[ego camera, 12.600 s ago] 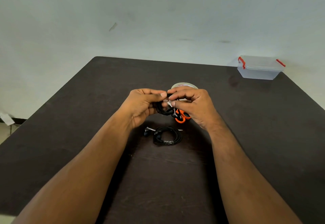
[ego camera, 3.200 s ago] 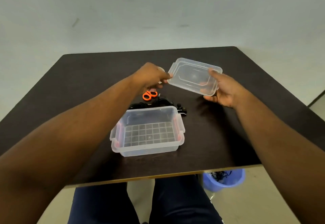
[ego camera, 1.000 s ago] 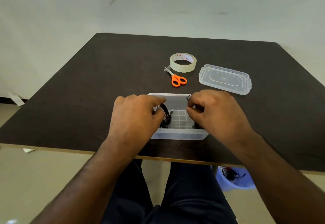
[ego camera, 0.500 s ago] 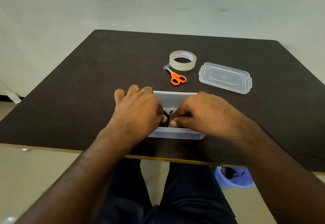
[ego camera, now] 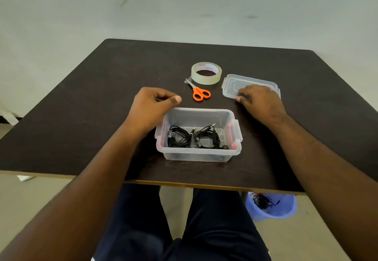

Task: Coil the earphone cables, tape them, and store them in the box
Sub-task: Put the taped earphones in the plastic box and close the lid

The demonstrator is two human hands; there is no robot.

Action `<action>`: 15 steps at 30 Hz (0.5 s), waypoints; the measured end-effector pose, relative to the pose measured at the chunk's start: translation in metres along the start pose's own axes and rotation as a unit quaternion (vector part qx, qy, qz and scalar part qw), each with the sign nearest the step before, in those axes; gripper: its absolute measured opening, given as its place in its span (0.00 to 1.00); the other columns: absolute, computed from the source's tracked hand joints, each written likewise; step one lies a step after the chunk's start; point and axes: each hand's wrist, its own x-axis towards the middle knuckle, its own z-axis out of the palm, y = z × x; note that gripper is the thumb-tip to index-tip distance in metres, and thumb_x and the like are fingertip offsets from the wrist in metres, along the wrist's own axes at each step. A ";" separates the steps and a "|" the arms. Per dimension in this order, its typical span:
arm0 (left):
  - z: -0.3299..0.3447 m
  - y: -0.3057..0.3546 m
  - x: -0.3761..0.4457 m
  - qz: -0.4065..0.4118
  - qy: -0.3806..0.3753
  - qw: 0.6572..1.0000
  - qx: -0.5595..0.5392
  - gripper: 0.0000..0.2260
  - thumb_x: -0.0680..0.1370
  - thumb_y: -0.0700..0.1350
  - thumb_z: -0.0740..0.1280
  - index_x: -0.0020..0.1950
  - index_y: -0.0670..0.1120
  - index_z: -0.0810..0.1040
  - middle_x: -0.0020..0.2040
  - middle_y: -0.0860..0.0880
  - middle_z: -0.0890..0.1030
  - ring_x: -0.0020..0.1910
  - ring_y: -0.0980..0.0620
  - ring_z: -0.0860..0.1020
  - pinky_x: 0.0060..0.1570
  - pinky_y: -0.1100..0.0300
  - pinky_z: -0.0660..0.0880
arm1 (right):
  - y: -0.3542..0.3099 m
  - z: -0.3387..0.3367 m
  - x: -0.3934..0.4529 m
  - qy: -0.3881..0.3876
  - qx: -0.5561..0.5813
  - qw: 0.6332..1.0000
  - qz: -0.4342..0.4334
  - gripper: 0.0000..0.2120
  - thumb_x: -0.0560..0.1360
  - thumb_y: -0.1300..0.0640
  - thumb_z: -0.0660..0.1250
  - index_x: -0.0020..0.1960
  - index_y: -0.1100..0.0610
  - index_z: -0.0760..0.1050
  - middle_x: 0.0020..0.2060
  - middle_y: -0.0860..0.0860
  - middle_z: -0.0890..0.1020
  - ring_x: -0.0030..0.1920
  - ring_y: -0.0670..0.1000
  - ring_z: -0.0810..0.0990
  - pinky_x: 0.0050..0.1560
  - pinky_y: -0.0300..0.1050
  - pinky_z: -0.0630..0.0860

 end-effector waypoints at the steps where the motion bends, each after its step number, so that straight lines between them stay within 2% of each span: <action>1: 0.000 -0.004 0.003 -0.023 -0.005 0.999 -0.049 0.06 0.75 0.48 0.72 0.48 0.48 0.86 0.44 0.55 0.85 0.45 0.62 0.82 0.47 0.65 0.75 | -0.001 0.000 0.002 0.009 -0.014 1.000 -0.013 0.15 0.77 0.47 0.63 0.54 0.55 0.82 0.51 0.52 0.84 0.52 0.57 0.80 0.53 0.55 0.77; 3: -0.001 -0.011 0.009 -0.045 -0.009 0.994 -0.102 0.07 0.75 0.48 0.72 0.49 0.47 0.86 0.45 0.50 0.86 0.45 0.56 0.82 0.50 0.60 0.77 | -0.003 0.000 0.006 0.023 -0.048 0.998 -0.044 0.14 0.78 0.49 0.62 0.48 0.56 0.82 0.46 0.53 0.85 0.47 0.57 0.81 0.48 0.54 0.77; 6: -0.003 -0.019 0.011 -0.038 0.005 0.988 -0.147 0.07 0.76 0.46 0.71 0.49 0.43 0.85 0.43 0.42 0.83 0.38 0.52 0.77 0.41 0.62 0.76 | -0.006 -0.002 0.006 0.100 -0.053 0.989 -0.092 0.16 0.78 0.52 0.57 0.46 0.59 0.81 0.44 0.56 0.84 0.42 0.60 0.81 0.42 0.53 0.77; 8: -0.004 -0.023 0.012 -0.030 0.022 0.986 -0.160 0.08 0.77 0.46 0.70 0.53 0.46 0.84 0.45 0.47 0.83 0.40 0.54 0.76 0.39 0.62 0.75 | -0.017 -0.014 0.005 0.177 -0.001 0.978 -0.113 0.15 0.79 0.53 0.57 0.48 0.61 0.79 0.42 0.56 0.83 0.39 0.61 0.79 0.38 0.54 0.76; 11: -0.006 -0.018 0.012 0.022 0.064 0.984 -0.163 0.14 0.79 0.50 0.67 0.65 0.53 0.76 0.55 0.55 0.80 0.48 0.59 0.78 0.40 0.63 0.76 | -0.047 -0.044 0.004 0.250 0.078 0.954 -0.145 0.14 0.82 0.54 0.55 0.49 0.61 0.76 0.39 0.56 0.80 0.38 0.59 0.76 0.37 0.54 0.74; 13: -0.012 -0.007 0.006 0.086 0.095 0.977 -0.171 0.19 0.80 0.51 0.65 0.70 0.55 0.69 0.58 0.54 0.77 0.50 0.61 0.78 0.43 0.62 0.77 | -0.071 -0.071 0.002 0.241 0.106 0.948 -0.179 0.17 0.82 0.51 0.52 0.51 0.60 0.75 0.40 0.55 0.80 0.39 0.58 0.77 0.39 0.53 0.74; 15: -0.020 0.006 -0.004 0.157 0.098 0.967 -0.177 0.21 0.80 0.51 0.65 0.72 0.51 0.68 0.56 0.50 0.78 0.47 0.57 0.78 0.42 0.60 0.77 | -0.090 -0.094 -0.001 0.194 0.139 0.942 -0.235 0.17 0.83 0.50 0.53 0.52 0.60 0.75 0.39 0.54 0.80 0.38 0.56 0.78 0.39 0.52 0.75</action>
